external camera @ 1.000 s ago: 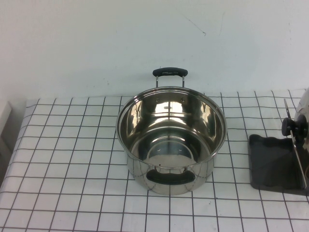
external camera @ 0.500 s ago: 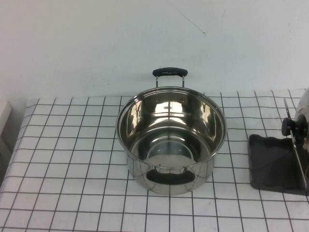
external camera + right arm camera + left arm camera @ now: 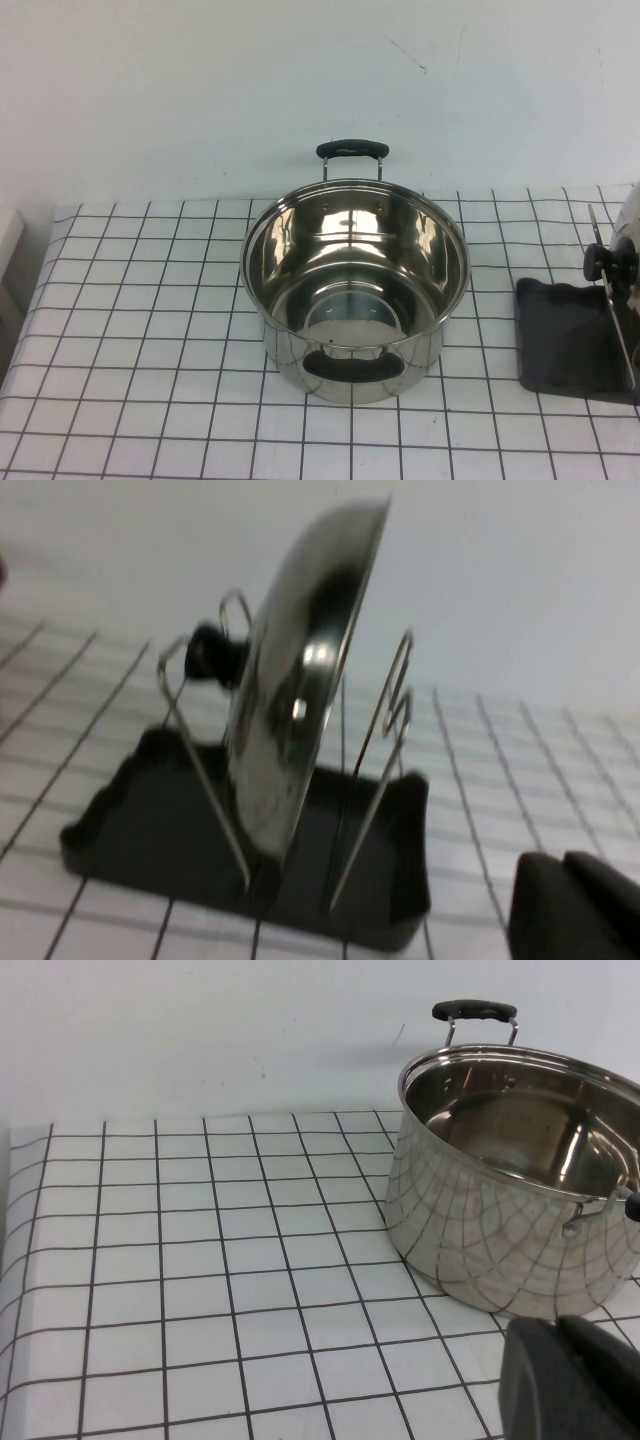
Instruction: Put pot lid on rack
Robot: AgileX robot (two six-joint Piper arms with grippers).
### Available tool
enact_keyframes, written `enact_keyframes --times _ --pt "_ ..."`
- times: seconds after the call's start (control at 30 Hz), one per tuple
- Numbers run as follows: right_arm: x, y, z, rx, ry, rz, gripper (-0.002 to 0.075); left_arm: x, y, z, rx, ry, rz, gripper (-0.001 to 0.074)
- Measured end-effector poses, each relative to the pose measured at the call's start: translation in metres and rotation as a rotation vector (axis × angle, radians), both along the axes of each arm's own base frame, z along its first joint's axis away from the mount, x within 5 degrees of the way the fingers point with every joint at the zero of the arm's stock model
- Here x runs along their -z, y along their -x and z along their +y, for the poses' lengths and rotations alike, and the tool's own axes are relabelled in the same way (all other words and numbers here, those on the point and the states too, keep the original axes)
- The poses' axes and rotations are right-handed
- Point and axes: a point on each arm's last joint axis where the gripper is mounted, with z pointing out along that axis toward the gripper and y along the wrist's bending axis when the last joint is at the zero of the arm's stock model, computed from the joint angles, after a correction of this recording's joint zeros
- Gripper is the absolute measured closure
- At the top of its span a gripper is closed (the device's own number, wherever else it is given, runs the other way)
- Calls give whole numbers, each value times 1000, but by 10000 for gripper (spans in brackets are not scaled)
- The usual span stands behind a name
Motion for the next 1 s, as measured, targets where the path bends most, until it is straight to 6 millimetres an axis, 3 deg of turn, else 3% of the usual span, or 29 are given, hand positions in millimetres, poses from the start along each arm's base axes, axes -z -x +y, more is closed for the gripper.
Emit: enact_keyframes --times 0.13,0.27,0.43,0.5,1.0 --pt "24 5 -2 41 -54 165 727 0 0 0 0 0 0 737" --pt "38 1 -6 51 -50 142 728 0 0 0 0 0 2 737" --pt "38 -2 -4 -35 -89 59 728 0 0 0 0 0 2 737" --pt "49 1 -7 -7 -88 183 728 0 0 0 0 0 2 737" --pt "50 1 -8 15 -76 190 728 0 0 0 0 0 2 737"
